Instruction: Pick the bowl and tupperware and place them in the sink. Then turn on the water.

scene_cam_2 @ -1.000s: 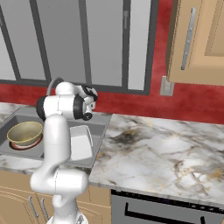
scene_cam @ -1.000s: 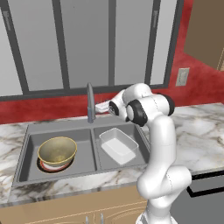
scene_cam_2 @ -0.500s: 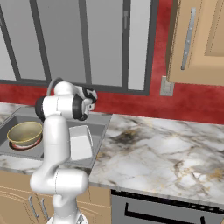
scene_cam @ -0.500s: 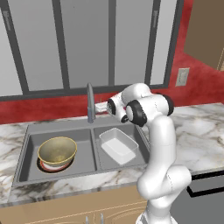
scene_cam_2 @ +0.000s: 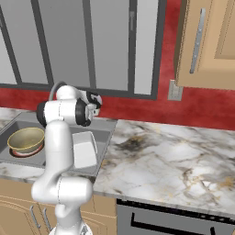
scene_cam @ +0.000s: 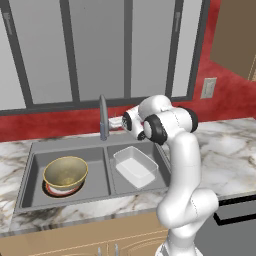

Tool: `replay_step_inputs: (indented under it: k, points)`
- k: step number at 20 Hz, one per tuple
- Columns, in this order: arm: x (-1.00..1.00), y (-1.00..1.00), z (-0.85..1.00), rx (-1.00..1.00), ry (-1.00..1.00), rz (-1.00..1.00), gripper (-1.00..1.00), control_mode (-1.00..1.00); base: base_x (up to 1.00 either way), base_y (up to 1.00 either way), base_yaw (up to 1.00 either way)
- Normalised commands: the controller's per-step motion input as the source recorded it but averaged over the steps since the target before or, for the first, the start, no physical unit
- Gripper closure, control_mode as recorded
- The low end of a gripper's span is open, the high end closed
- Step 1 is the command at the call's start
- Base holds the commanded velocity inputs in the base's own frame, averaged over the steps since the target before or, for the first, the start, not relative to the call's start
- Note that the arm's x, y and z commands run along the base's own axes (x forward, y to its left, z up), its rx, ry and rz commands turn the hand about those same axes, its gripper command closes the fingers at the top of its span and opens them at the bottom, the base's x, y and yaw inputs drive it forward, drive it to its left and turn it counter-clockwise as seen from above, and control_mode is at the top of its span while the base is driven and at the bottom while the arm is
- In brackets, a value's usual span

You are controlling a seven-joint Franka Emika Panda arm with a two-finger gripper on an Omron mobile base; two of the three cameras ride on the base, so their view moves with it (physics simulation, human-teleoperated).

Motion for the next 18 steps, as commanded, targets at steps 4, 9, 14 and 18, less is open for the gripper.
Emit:
replay_step_inputs:
  k: [4, 9, 14, 18]
  points:
    - [0.11, -0.3, -0.39, 0.01, 0.0, 0.0, -1.0, -1.0, 0.0, 0.0, 0.0]
    - [0.06, -0.3, -0.37, 0.02, 0.0, -0.01, -1.0, -1.0, 0.0, 0.0, 0.0]
    - [0.01, -0.35, -0.33, 0.03, 0.0, -0.02, -1.0, -1.0, 0.0, 0.0, 0.0]
    - [0.0, -0.39, -0.29, 0.04, 0.0, -0.02, -1.0, -1.0, 0.0, 0.0, 0.0]
